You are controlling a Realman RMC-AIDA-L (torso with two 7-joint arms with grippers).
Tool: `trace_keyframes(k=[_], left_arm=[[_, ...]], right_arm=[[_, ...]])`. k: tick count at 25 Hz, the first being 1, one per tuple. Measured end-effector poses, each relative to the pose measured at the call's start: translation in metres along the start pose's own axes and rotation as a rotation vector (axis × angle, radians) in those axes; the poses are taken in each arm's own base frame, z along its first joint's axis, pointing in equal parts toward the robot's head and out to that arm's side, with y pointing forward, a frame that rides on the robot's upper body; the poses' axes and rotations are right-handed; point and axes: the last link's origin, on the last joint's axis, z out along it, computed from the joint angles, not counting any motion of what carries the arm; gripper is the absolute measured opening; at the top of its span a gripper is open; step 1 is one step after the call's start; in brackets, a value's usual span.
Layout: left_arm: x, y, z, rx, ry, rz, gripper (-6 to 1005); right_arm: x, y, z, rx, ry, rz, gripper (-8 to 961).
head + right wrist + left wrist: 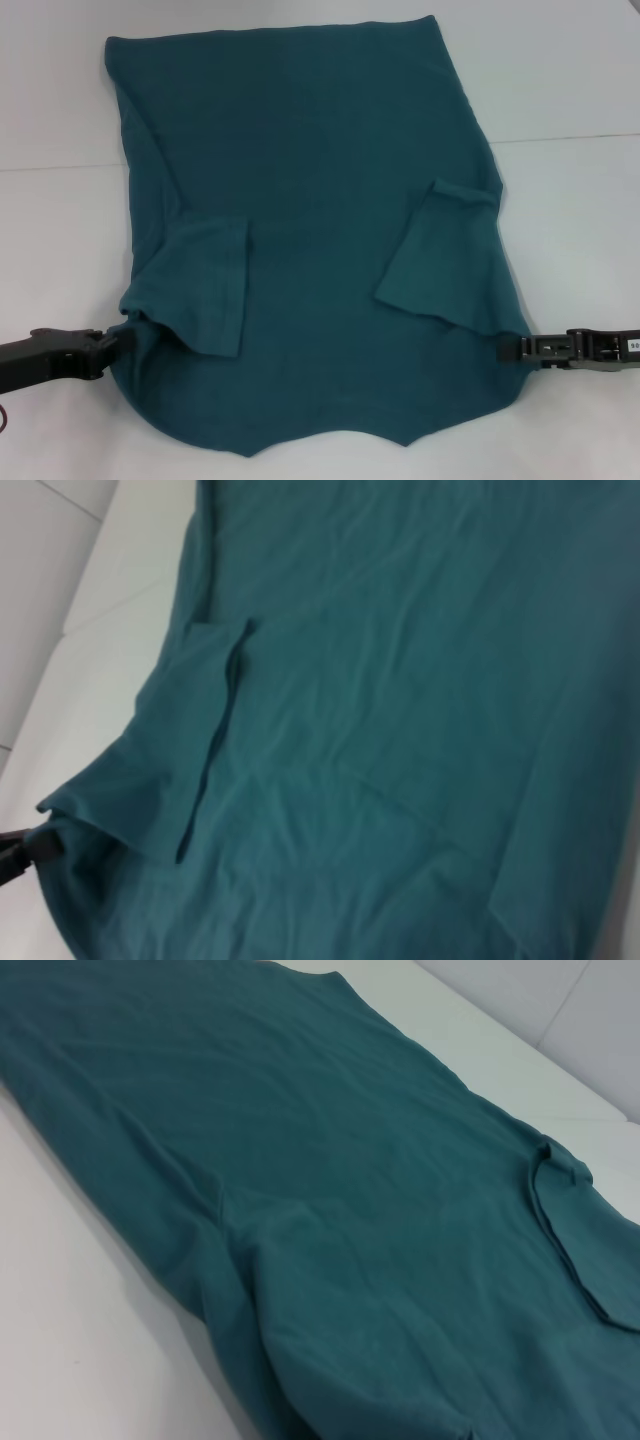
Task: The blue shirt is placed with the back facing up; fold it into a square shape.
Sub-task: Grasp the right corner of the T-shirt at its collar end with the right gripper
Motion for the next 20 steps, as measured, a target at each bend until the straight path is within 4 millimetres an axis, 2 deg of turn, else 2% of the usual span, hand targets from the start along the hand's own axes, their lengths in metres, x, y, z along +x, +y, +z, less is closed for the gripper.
trace_keyframes(k=[9, 20], left_arm=[[0.000, 0.000, 0.000, 0.002, 0.000, 0.002, 31], [0.002, 0.000, 0.001, 0.000, 0.002, 0.011, 31]], right_arm=[[0.006, 0.008, 0.011, -0.042, 0.000, 0.014, 881], [0.017, 0.001, 0.005, -0.061, -0.049, 0.074, 858]])
